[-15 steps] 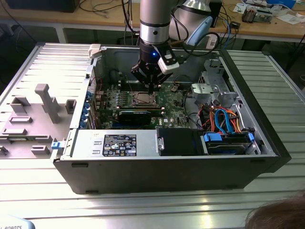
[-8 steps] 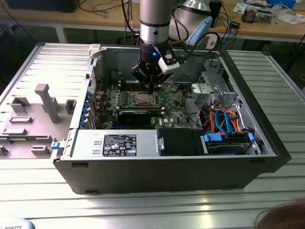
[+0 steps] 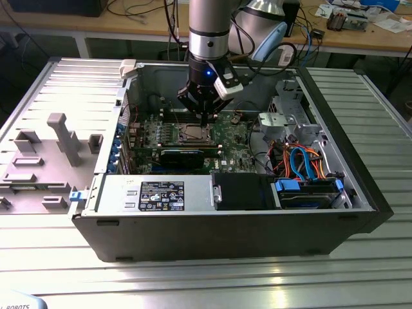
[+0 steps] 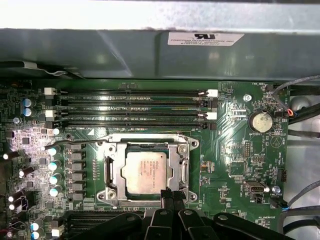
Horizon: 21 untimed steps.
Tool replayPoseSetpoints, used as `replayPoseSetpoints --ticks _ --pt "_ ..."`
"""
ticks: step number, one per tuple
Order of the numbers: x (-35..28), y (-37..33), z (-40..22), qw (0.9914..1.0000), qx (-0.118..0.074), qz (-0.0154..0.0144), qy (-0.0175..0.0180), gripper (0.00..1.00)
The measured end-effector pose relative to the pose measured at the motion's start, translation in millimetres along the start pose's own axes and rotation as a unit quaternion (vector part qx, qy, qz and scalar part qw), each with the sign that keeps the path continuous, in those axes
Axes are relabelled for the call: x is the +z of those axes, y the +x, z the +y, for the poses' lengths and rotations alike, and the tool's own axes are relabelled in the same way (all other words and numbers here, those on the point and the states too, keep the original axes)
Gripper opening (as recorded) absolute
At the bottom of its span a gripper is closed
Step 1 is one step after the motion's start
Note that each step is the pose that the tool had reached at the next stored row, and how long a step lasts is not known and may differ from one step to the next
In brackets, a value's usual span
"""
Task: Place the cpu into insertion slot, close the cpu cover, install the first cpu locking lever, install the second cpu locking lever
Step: 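Install the first cpu locking lever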
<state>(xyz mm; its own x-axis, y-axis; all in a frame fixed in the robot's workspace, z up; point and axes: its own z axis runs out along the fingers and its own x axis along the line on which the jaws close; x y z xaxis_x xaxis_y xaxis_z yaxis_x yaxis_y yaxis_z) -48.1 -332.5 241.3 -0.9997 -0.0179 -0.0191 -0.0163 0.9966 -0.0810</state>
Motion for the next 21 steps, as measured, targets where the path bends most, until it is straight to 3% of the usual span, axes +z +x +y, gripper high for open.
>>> replayPoseSetpoints --ticks 10,13,18,21 --pt "-0.2 0.1 -0.1 0.99985 -0.017 -0.0013 -0.002 0.11" --pt "0.3 0.7 0.0 0.99962 -0.021 -0.0023 -0.0176 0.11" --pt "0.9 0.8 0.1 0.99881 -0.043 -0.0039 -0.022 0.11" --pt "1.6 1.9 0.2 0.99852 -0.045 -0.0045 -0.0297 0.11"
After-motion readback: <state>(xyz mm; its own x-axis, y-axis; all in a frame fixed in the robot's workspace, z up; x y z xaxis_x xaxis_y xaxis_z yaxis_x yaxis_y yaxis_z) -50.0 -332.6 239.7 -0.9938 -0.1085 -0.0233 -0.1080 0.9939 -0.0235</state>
